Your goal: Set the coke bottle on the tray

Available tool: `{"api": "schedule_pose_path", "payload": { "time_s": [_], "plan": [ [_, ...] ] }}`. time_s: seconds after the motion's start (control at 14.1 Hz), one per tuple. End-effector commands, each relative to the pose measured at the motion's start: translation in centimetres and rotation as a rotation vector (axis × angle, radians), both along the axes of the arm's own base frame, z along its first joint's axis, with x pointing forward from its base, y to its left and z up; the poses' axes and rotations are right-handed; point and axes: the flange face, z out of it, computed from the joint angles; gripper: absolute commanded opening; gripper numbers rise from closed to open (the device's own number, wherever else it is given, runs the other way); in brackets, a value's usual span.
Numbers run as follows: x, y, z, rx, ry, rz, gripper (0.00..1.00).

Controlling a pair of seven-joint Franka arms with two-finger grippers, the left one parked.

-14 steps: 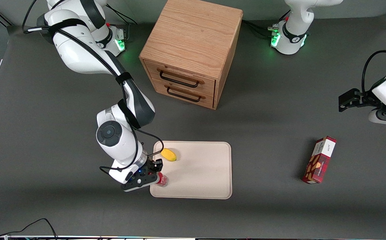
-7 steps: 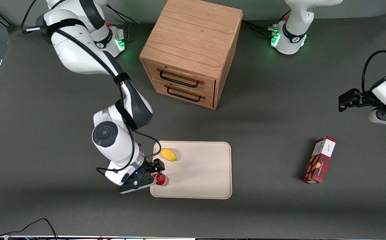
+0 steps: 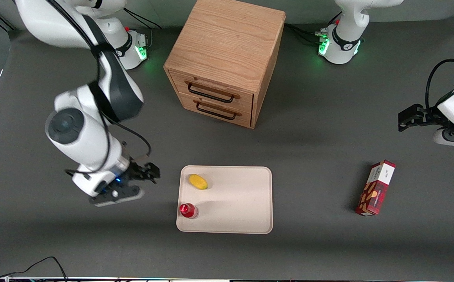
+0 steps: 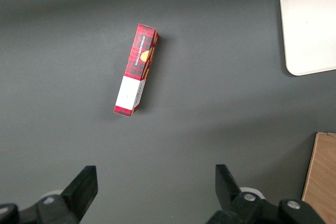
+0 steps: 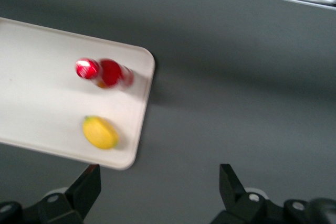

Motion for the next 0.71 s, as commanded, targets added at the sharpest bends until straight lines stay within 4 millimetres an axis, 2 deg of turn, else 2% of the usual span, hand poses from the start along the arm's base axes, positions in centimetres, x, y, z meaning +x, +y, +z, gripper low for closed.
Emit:
{"api": "schedule_pose_path", "payload": {
  "time_s": [0.0,0.28,0.42,0.64],
  "plan": [
    [-5.7,-5.3,1.6,0.034,0.042,-0.089,1.0],
    [-9.9,-10.2,4.6,0.021,0.052,-0.157,1.0],
    [-11.1,-11.7,6.2,0.012,0.078,-0.182,1.0],
    [-11.9,-15.2,8.6,0.062,0.111,-0.254,1.0]
  ]
}}
